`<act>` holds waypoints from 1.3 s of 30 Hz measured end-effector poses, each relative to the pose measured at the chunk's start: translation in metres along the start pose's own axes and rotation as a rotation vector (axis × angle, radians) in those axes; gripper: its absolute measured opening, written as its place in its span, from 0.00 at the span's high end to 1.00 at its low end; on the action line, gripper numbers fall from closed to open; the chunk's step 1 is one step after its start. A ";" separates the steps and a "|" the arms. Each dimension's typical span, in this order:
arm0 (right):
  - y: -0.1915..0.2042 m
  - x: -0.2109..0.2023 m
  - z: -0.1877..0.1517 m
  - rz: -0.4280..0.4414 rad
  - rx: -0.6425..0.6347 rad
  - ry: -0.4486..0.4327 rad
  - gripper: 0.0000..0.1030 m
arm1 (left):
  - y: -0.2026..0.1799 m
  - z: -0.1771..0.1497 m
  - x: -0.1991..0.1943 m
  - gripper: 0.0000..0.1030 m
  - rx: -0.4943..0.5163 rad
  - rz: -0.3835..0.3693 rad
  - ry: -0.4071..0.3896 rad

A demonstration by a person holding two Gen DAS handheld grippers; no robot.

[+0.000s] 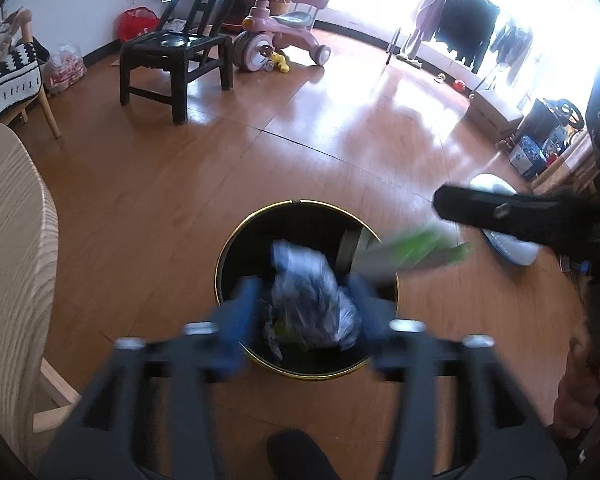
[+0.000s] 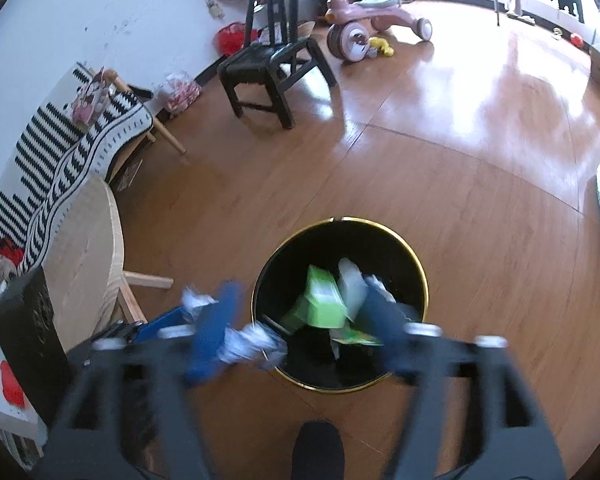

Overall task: Collect trash
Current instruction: 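Open both tools to drop the foil and green box into the bin, then move both open tools back over the trash on the table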

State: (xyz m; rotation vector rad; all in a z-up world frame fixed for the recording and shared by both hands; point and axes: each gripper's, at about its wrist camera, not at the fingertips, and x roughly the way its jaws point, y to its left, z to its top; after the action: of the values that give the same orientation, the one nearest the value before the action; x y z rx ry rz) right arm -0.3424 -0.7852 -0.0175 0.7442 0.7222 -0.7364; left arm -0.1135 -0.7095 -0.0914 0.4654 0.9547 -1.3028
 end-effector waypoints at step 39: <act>0.325 -0.009 -0.034 0.254 -0.463 -0.023 0.17 | 0.182 -0.099 -0.257 0.08 -0.333 0.388 -0.253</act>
State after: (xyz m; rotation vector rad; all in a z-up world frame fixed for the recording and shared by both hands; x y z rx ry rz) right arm -0.1019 -0.5862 0.0783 0.3923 0.7269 -0.3260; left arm 0.0327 -0.4360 0.0209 0.2055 0.8003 -0.8095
